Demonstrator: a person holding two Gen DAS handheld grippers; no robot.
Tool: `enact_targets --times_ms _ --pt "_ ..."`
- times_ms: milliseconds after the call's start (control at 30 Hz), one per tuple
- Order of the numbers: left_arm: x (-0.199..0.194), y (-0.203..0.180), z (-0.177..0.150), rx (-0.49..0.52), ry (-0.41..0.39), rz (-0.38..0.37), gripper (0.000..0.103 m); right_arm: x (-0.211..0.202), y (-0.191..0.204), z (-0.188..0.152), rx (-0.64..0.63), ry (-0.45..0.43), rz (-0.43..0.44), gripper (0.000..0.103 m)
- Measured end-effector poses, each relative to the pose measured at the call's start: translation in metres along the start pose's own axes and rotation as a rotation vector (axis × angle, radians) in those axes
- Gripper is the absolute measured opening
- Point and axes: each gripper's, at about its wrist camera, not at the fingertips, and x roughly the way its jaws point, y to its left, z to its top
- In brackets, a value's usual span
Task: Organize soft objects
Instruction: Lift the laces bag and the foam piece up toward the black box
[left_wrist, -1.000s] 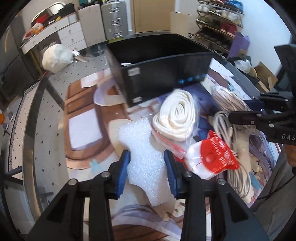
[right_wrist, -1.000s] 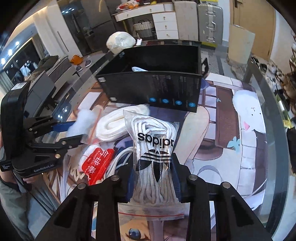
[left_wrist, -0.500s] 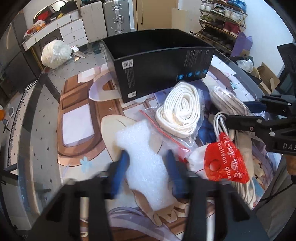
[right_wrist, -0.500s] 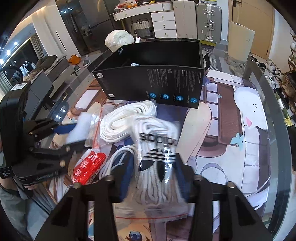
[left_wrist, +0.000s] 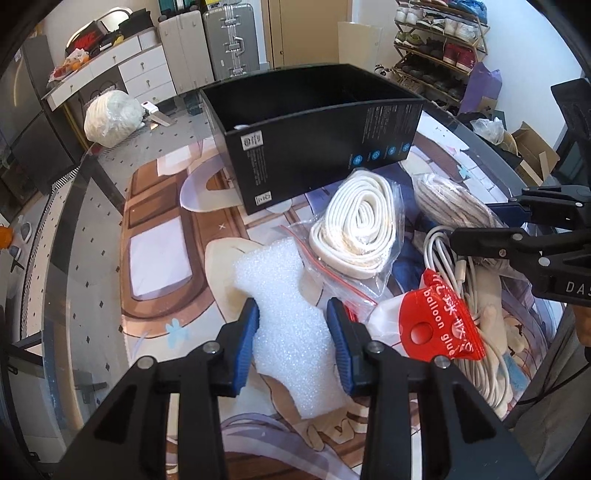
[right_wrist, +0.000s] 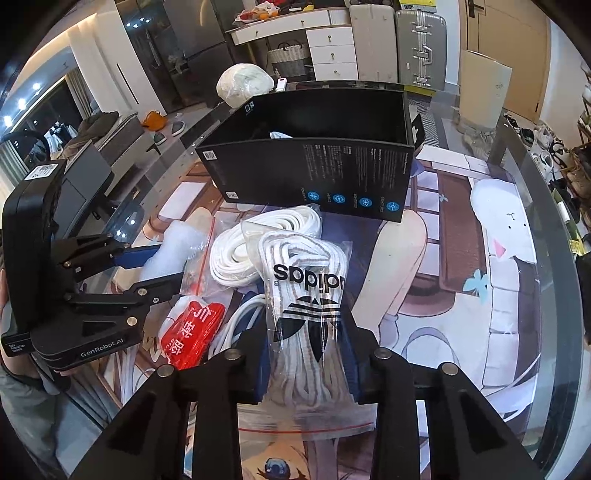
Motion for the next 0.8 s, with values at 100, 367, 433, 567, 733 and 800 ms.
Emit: enact_targets --times_ms 100,367,433,567,733,800 --pt "-0.007 0.0 0.001 0.002 -0.033 0.004 0.036 -0.006 0.001 0.001 -0.014 -0.03 -0.015 0.031" --pt "-0.033 0.001 0.008 0.005 -0.175 0.047 0.036 -0.033 0.01 0.004 -0.052 -0.178 -0.035 0.031" --pt "-0.039 0.001 0.009 0.008 -0.215 0.061 0.036 -0.041 0.013 0.004 -0.062 -0.222 -0.037 0.031" --pt "-0.061 0.0 0.011 0.02 -0.346 0.096 0.036 -0.062 0.021 0.005 -0.098 -0.341 -0.059 0.031" --pt "-0.09 -0.002 0.008 0.029 -0.519 0.122 0.037 -0.093 0.035 -0.001 -0.148 -0.528 -0.079 0.031" --pt "-0.1 -0.003 0.007 0.031 -0.575 0.135 0.037 -0.106 0.039 -0.006 -0.157 -0.604 -0.088 0.031"
